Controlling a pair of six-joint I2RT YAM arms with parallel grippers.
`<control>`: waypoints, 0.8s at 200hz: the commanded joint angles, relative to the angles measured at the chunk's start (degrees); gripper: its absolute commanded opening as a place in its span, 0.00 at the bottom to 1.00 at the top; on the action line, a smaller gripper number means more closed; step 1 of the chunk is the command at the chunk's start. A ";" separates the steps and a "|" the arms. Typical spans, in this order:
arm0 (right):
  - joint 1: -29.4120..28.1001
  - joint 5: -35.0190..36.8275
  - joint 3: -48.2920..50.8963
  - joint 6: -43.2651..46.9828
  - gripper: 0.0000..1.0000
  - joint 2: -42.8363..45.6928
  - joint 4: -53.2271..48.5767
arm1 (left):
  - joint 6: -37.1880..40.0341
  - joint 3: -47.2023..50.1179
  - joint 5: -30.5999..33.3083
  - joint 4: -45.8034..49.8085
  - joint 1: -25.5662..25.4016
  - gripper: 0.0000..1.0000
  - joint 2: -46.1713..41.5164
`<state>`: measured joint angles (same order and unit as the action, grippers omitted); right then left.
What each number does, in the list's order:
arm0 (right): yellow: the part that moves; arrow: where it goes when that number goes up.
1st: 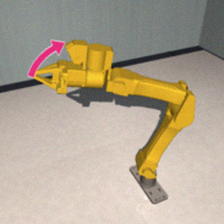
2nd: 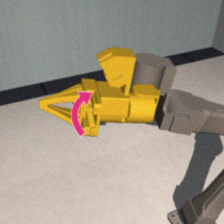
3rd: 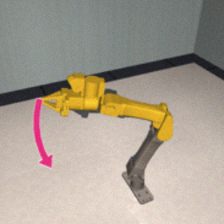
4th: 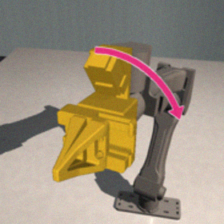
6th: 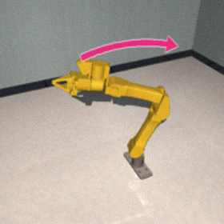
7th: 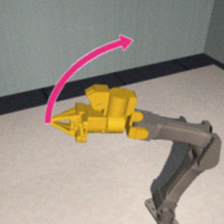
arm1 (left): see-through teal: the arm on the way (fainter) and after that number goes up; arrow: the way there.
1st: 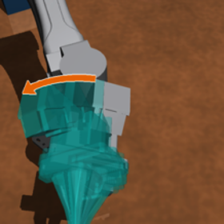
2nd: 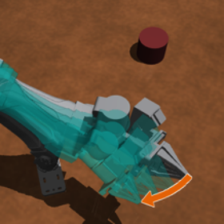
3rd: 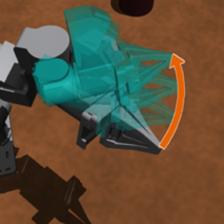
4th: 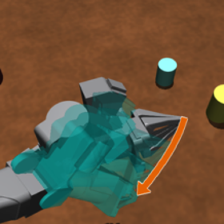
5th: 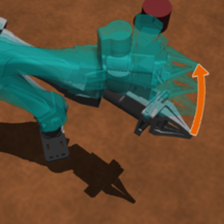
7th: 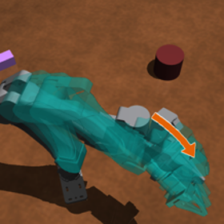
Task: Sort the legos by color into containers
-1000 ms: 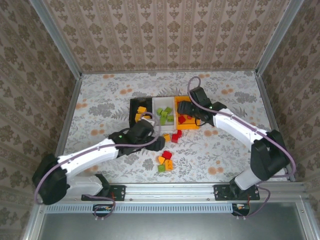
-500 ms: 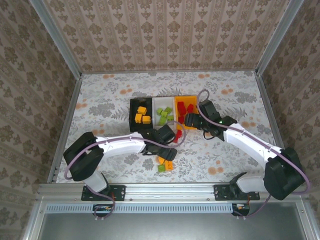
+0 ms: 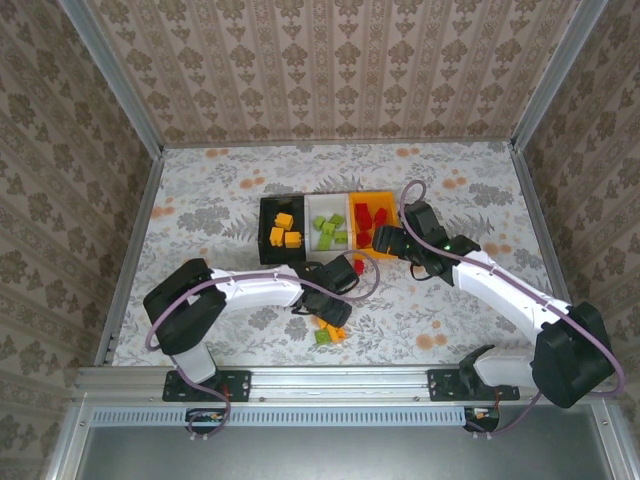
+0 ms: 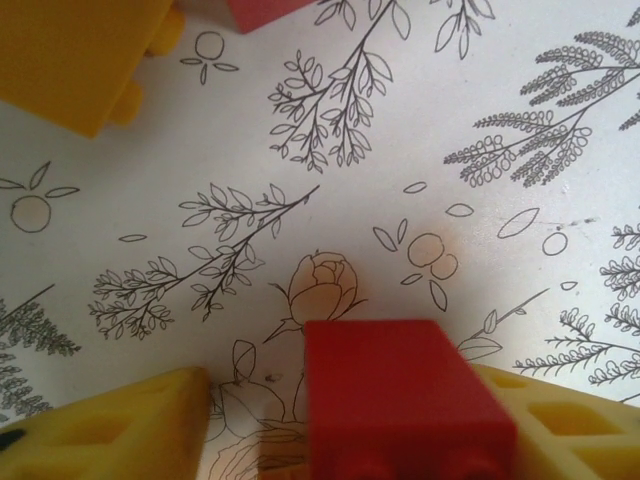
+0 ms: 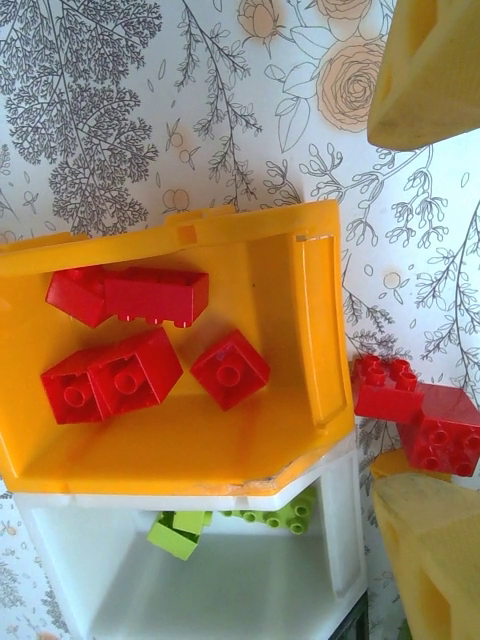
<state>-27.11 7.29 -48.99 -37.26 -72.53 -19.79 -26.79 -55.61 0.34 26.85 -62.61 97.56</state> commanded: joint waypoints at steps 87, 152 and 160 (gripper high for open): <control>0.89 1.58 1.85 -0.83 0.85 3.15 0.26 | 1.18 -2.24 2.56 1.82 -0.06 0.24 -5.01; 2.05 2.11 5.07 -1.75 0.85 8.14 -0.45 | 3.70 -10.84 0.41 -3.69 7.25 0.23 -9.36; 2.14 2.16 5.39 -1.82 0.85 8.52 -0.59 | 4.56 -12.95 0.38 -5.35 8.03 0.23 -8.05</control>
<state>-25.50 7.75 -45.25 -37.93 -66.00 -19.51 -25.23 -63.33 1.34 26.30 -57.10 88.25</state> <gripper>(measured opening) 0.852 0.343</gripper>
